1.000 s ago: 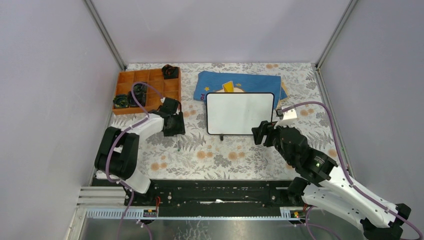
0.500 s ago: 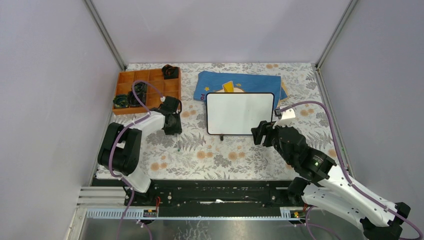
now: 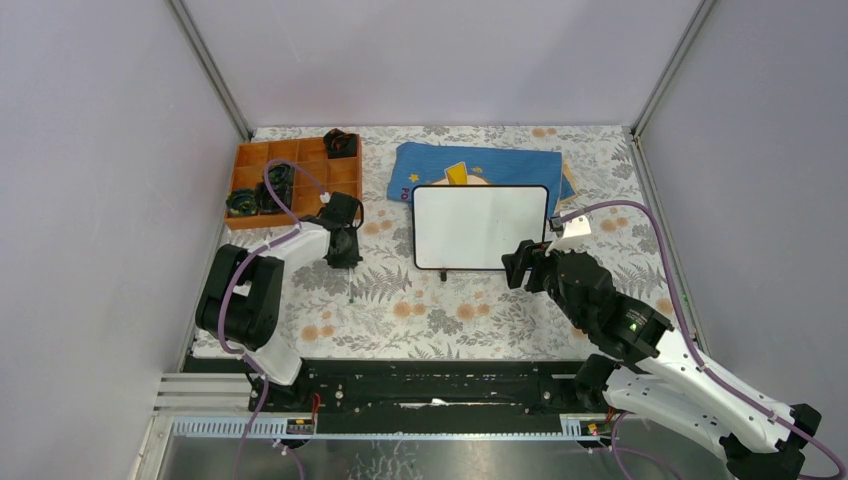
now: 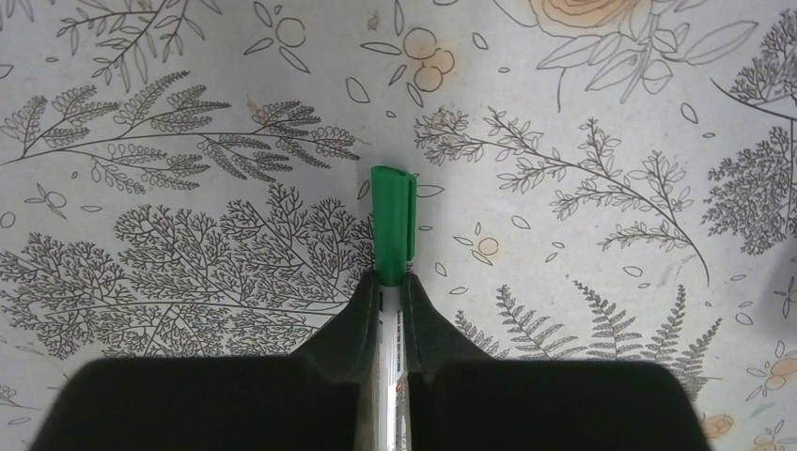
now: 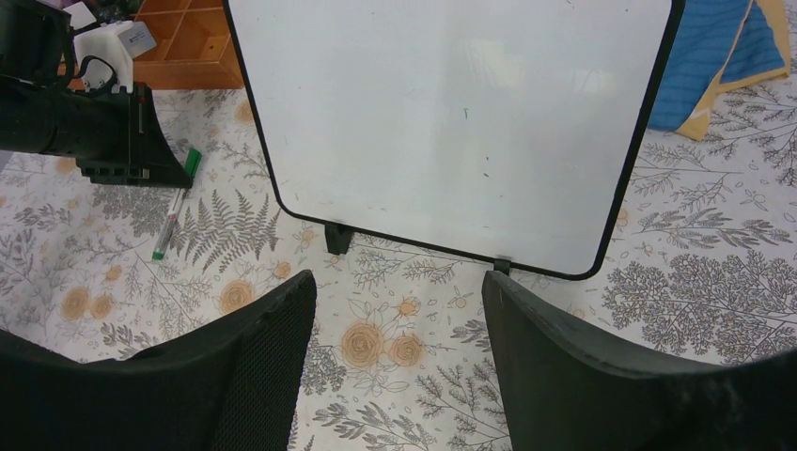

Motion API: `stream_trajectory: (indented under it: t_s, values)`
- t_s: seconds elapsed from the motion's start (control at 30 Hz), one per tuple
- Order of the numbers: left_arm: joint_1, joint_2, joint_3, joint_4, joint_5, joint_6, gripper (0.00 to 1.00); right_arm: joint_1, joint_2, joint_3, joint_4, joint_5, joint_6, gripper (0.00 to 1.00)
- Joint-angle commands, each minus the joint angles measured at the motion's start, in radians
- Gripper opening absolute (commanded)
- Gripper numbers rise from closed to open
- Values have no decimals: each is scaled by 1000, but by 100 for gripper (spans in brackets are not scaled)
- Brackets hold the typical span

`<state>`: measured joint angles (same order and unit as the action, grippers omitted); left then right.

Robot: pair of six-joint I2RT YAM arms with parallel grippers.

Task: Write a sentence on the whiteboard
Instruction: Open the whiteboard marker at the center of the board.

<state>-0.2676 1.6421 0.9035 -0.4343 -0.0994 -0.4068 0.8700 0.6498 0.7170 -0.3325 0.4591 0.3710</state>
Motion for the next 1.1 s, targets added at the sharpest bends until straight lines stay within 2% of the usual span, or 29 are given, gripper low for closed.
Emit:
stream_trajectory:
  t_s: [0.0,0.03,0.23,0.4,0.53,0.67,0.77,0.93,1.07]
  values:
    - [-1,28,-22,-9,-11,9,4,5,-10,40,5,8,-4,72]
    - [-1,17,-24,-8,-16,5,0,5,-11,40,4,8,-2,72]
    - [-1,-142,-39,-9,-22,-43,0,4,-24,38,1,-6,10,73]
    - [-1,-358,-59,2,23,-93,0,6,-28,35,20,-98,23,75]
    - [-2,-553,-84,43,121,-142,0,6,-53,4,93,-216,37,77]
    - [-8,-701,-143,175,274,-204,0,6,-77,-50,252,-377,53,77]
    - [-40,-763,-196,326,383,-249,0,5,-18,-46,373,-495,69,79]
    - [-139,-839,-251,522,464,-311,0,5,130,3,501,-610,96,81]
    - [-175,-907,-302,683,503,-404,0,6,216,17,648,-650,157,81]
